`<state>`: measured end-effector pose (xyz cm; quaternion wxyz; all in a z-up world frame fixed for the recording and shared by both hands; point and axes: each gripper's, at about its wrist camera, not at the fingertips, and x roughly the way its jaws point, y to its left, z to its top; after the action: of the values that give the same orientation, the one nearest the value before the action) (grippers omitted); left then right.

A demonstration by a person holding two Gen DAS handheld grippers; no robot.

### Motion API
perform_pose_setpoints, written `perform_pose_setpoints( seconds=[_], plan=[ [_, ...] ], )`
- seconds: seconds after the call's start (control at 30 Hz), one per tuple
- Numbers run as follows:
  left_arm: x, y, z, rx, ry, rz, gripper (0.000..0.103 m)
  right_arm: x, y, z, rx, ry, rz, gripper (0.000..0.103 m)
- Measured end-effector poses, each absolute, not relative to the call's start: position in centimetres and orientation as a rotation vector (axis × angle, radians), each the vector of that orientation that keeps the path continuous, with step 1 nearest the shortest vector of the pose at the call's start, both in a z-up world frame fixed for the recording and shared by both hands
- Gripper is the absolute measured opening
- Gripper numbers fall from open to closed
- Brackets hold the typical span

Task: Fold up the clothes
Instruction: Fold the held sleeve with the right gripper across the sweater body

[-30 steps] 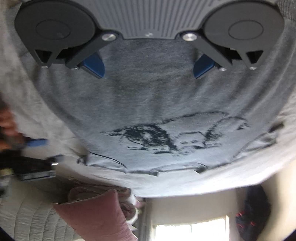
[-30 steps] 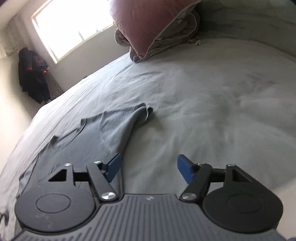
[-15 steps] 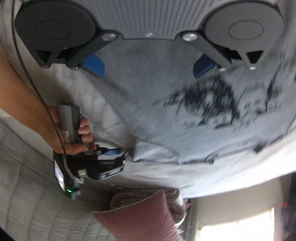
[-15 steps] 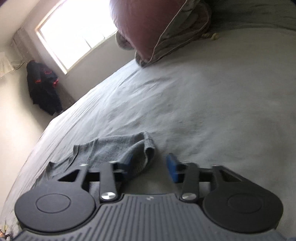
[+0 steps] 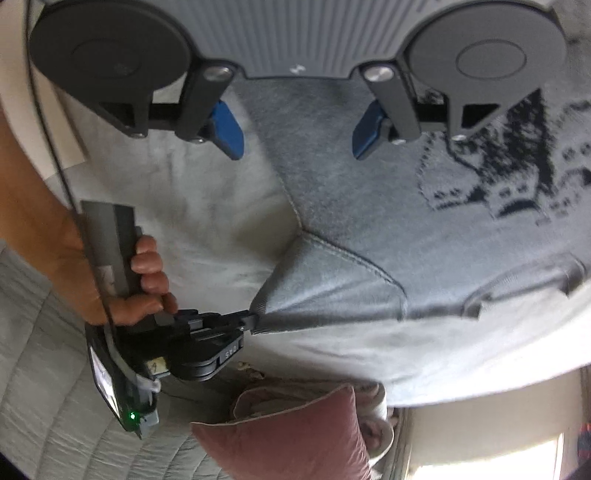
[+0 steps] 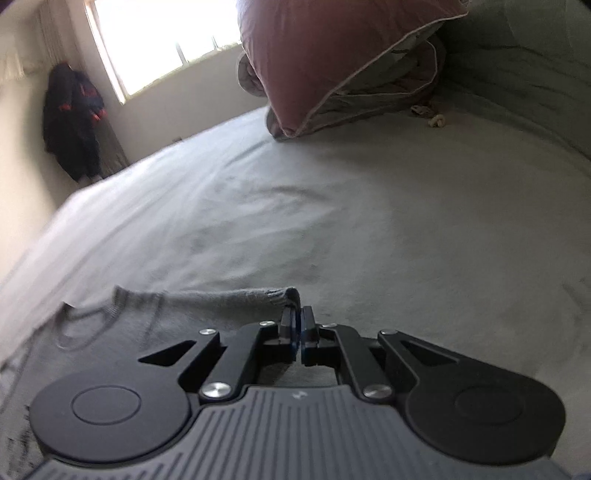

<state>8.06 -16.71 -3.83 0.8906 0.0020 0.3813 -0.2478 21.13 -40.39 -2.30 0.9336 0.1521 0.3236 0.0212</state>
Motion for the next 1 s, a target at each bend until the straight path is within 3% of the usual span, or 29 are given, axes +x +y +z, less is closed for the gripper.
perform_pose_setpoints(
  seconds=[0.17, 0.27, 0.33, 0.4, 0.47, 0.5, 0.6, 0.73, 0.93, 1.0],
  plan=[
    [7.7, -17.8, -4.4, 0.013, 0.835, -0.549, 0.068, 21.7, -40.6, -3.3, 0.331, 0.696, 0.03, 0.008],
    [7.5, -18.7, -4.8, 0.044, 0.853, -0.559, 0.067, 21.1, -41.2, -3.4, 0.373, 0.708, 0.032, 0.021],
    [7.5, -18.9, -4.9, 0.057, 0.836, -0.542, 0.065, 20.2, -41.8, -3.4, 0.419, 0.712, 0.057, 0.04],
    [7.6, -19.0, -5.0, 0.07, 0.819, -0.525, 0.053, 19.3, -42.1, -3.5, 0.445, 0.724, 0.094, 0.04],
    [7.8, -18.9, -5.1, 0.068, 0.813, -0.517, 0.023, 18.3, -41.9, -4.0, 0.438, 0.747, 0.133, 0.04],
    [8.0, -18.8, -5.1, 0.061, 0.814, -0.517, 0.021, 17.8, -41.6, -4.2, 0.426, 0.758, 0.152, 0.04],
    [8.8, -18.4, -4.5, 0.04, 0.811, -0.527, 0.021, 16.9, -41.0, -4.9, 0.391, 0.772, 0.182, 0.04],
    [10.3, -19.6, -3.6, 0.113, 0.743, -0.529, 0.041, 16.9, -40.6, -5.4, 0.378, 0.759, 0.212, 0.04],
    [15.4, -21.7, -4.2, 0.176, 0.657, -0.521, 0.04, 17.9, -40.2, -5.7, 0.37, 0.749, 0.263, 0.04],
    [17.8, -21.8, -4.5, 0.136, 0.678, -0.533, 0.035, 18.1, -40.4, -5.9, 0.39, 0.742, 0.273, 0.04]
  ],
)
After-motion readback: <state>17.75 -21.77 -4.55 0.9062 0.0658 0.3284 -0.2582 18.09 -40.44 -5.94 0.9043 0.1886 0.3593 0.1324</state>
